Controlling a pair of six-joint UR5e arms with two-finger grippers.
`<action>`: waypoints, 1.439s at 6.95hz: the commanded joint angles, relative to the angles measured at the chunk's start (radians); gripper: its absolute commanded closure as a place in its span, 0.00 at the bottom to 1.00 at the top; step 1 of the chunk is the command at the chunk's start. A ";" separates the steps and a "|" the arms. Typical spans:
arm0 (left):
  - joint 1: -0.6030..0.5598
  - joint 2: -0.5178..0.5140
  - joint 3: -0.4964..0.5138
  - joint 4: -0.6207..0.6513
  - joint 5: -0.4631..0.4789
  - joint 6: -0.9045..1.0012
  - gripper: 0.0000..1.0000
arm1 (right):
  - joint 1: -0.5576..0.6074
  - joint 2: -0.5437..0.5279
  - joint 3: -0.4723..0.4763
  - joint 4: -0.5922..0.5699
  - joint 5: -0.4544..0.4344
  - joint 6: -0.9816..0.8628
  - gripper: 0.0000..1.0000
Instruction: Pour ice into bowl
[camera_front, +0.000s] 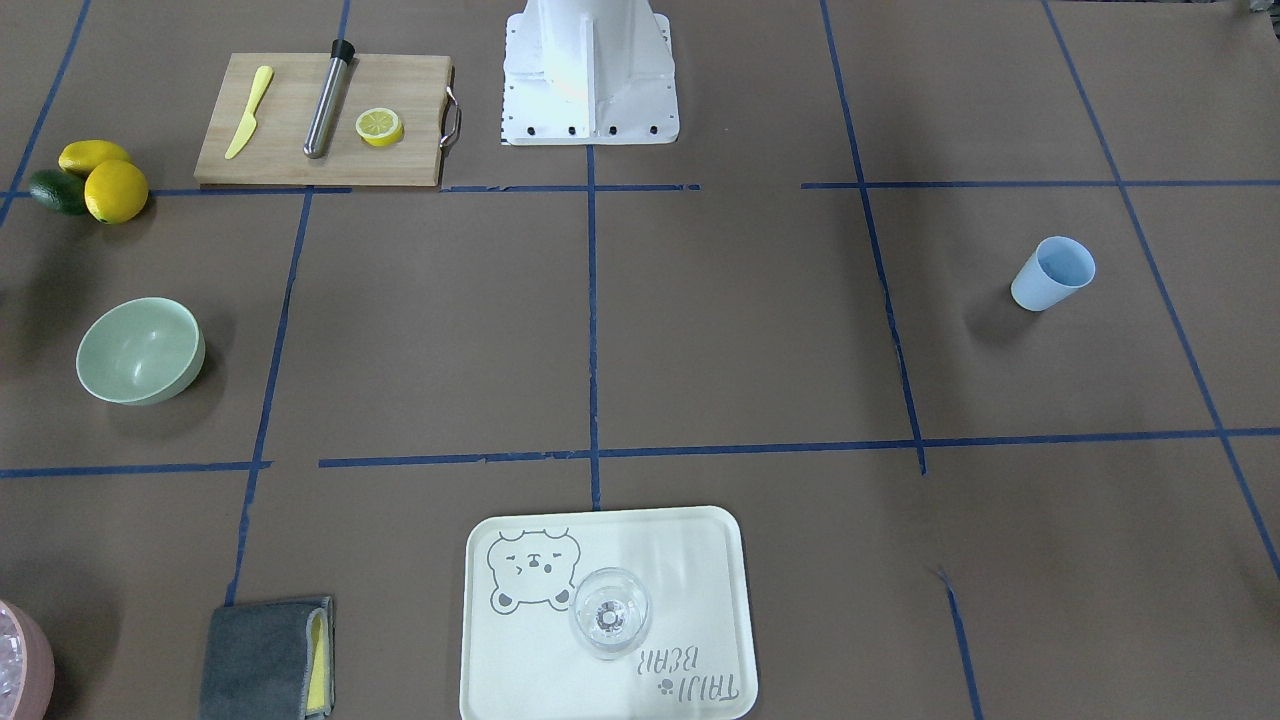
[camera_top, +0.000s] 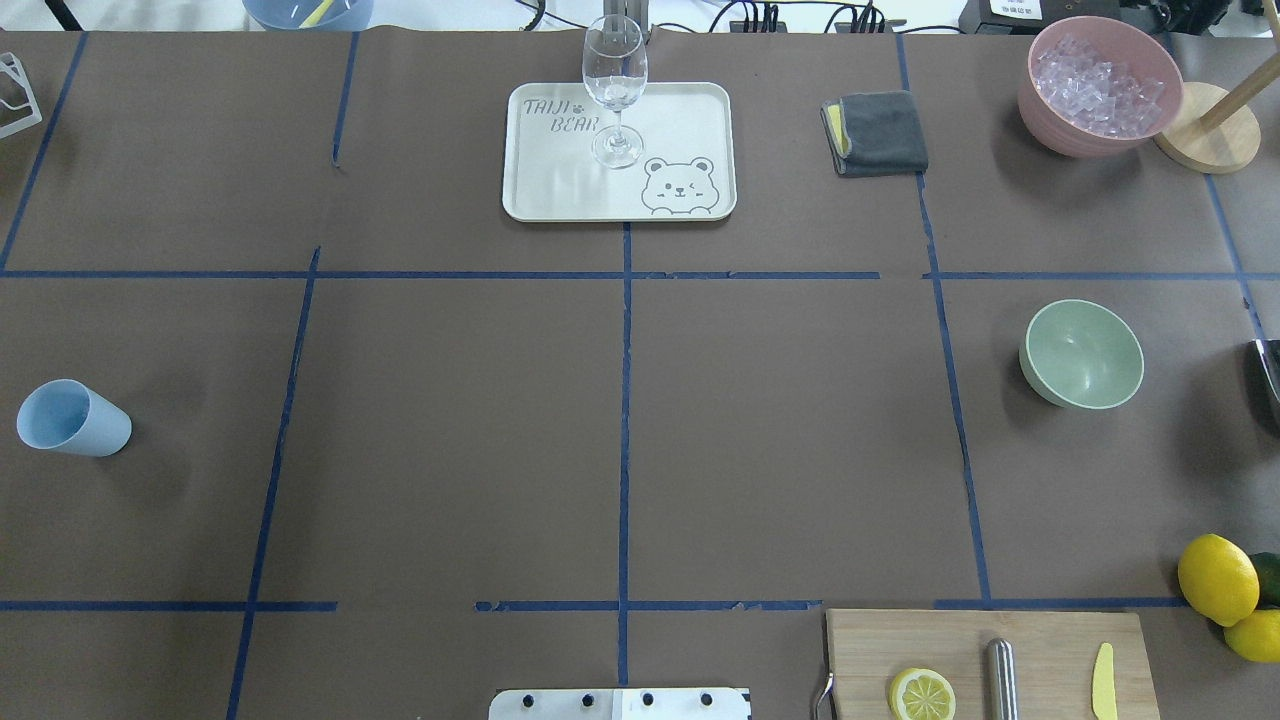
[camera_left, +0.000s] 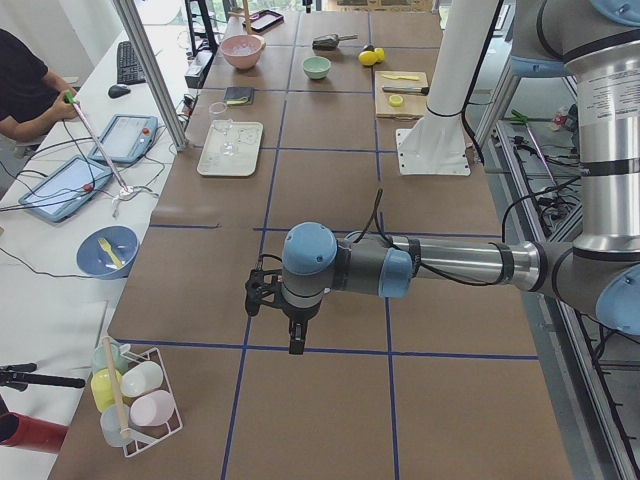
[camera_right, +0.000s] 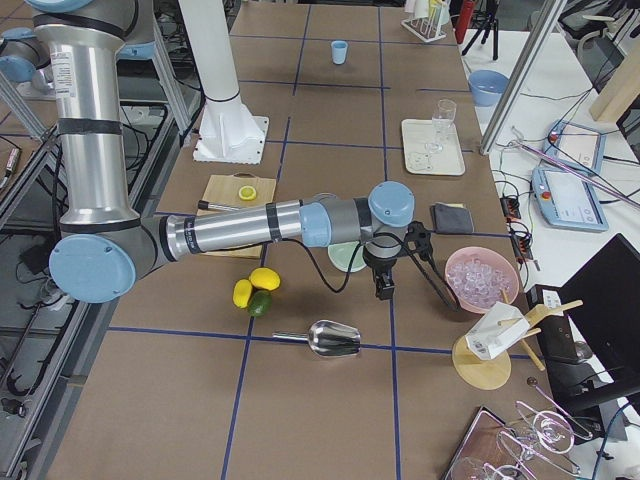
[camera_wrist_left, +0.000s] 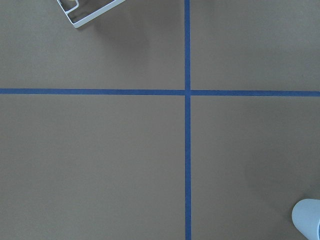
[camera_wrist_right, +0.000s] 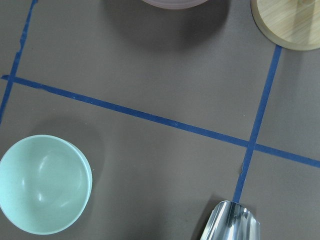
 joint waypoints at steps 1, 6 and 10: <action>0.005 -0.002 0.011 -0.001 0.006 0.062 0.00 | 0.000 -0.010 0.006 0.002 0.004 -0.002 0.00; 0.005 0.007 0.002 0.006 0.003 0.072 0.00 | 0.000 -0.019 0.000 0.003 0.006 -0.003 0.00; 0.005 0.009 -0.002 0.006 0.003 0.072 0.00 | -0.028 -0.028 0.003 0.006 0.010 -0.003 0.00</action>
